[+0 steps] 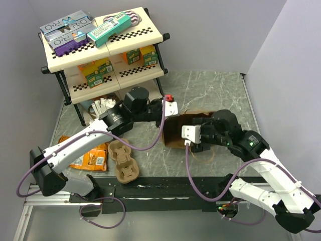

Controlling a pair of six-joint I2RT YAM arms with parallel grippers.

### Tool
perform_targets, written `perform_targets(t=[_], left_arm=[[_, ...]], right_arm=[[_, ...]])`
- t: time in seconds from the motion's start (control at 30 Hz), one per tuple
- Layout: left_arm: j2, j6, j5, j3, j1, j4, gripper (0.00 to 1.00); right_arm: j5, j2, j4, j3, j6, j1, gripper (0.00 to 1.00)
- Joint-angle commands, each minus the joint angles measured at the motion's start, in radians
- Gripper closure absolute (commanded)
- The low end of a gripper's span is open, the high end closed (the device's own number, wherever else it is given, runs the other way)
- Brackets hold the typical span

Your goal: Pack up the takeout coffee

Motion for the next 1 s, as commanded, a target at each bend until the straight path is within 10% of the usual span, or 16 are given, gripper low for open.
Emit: perform_targets(t=[0.0,0.97], left_arm=[[-0.066,-0.089,0.036,-0.023,-0.002,0.083,0.99],[-0.093,-0.155,0.062,-0.049,-0.083,0.149,0.99]], right_arm=[[0.021,-0.062,0.028,-0.058,0.017,0.047,1.0],[0.367,-0.039,0.06,-0.196,0.064,0.143,1.0]])
